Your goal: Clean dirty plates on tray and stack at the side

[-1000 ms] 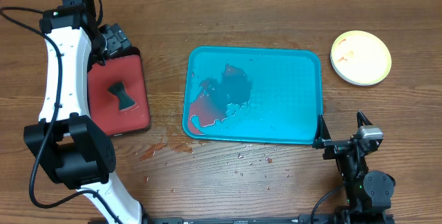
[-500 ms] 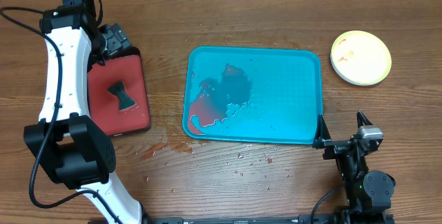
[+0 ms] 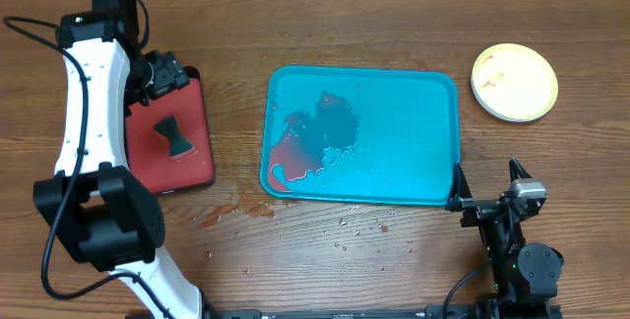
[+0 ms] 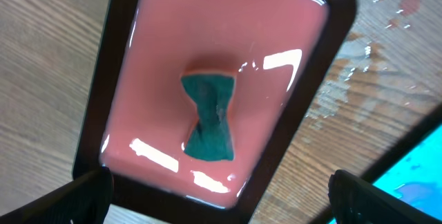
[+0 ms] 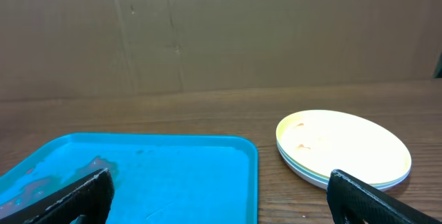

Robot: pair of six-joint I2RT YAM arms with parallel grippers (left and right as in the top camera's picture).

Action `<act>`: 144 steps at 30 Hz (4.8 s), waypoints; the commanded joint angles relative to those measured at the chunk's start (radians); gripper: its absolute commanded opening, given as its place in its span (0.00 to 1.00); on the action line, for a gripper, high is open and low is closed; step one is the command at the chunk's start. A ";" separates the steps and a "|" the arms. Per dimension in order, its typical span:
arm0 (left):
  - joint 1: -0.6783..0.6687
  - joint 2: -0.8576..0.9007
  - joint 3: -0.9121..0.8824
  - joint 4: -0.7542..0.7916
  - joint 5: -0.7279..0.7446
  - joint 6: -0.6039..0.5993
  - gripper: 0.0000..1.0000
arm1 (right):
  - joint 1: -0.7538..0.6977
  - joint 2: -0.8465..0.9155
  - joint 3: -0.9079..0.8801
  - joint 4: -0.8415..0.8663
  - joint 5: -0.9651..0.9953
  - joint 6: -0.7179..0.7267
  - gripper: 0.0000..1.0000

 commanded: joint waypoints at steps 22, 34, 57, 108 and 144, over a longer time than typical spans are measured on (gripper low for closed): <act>-0.016 -0.985 -0.924 0.630 0.235 0.428 1.00 | 0.008 -0.010 -0.010 0.008 0.007 0.003 1.00; -0.016 -1.448 -1.339 0.930 0.229 0.427 1.00 | 0.008 -0.010 -0.010 0.008 0.007 0.003 1.00; -0.023 -1.958 -1.864 1.408 0.200 0.345 1.00 | 0.008 -0.010 -0.010 0.008 0.007 0.003 1.00; -0.114 -1.956 -1.863 1.221 0.106 0.372 1.00 | 0.008 -0.010 -0.010 0.008 0.007 0.003 1.00; -0.114 -1.956 -1.863 1.222 0.106 0.372 1.00 | 0.008 -0.010 -0.010 0.008 0.007 0.003 1.00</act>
